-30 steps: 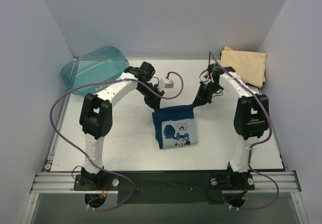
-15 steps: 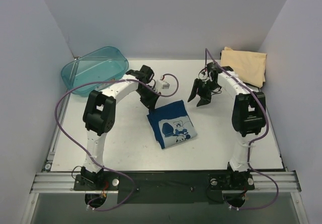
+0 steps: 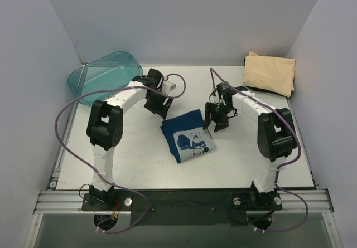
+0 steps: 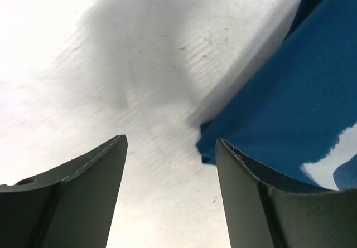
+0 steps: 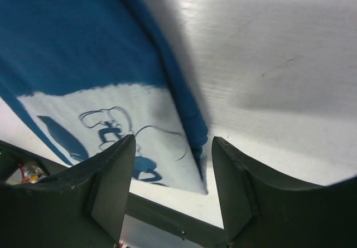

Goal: Fold and stack the t-shirts
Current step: Fold the long partially folded tshirt into a neat square, then put the neatly folded tshirt into the corner of the board with the right arm

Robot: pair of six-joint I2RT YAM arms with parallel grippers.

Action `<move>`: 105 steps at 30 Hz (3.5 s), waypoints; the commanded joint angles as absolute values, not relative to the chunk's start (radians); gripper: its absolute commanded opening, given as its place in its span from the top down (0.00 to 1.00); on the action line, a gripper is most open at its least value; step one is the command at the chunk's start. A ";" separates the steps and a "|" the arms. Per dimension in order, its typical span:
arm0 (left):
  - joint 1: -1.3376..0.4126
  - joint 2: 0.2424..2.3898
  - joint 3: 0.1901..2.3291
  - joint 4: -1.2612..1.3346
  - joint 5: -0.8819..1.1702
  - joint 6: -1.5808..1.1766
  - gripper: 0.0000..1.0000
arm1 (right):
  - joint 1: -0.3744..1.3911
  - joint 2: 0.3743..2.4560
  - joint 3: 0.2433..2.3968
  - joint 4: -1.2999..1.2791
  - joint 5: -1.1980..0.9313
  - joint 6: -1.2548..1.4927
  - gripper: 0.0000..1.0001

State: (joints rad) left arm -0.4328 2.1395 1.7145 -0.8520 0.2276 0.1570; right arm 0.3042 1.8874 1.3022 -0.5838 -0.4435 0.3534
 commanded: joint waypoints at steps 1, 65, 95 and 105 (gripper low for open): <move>-0.422 1.932 1.743 -0.763 0.176 0.087 0.26 | 0.353 1.732 1.310 -0.560 -0.331 0.351 0.50; -0.525 2.040 1.351 -0.385 0.431 -0.262 0.35 | 0.270 1.913 0.925 0.054 -0.548 0.695 0.46; -0.506 1.933 1.239 -0.351 0.356 -0.299 0.57 | 0.298 1.869 0.909 0.015 -0.627 0.633 1.00; -0.377 1.881 1.525 -0.574 0.236 -0.149 0.11 | 0.259 1.982 1.493 -0.641 -0.372 0.211 1.00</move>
State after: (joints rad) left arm -0.4469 1.9465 1.4109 -0.4717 0.3096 -0.2371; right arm 0.2897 1.9457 1.2766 -0.3096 -0.5468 0.4370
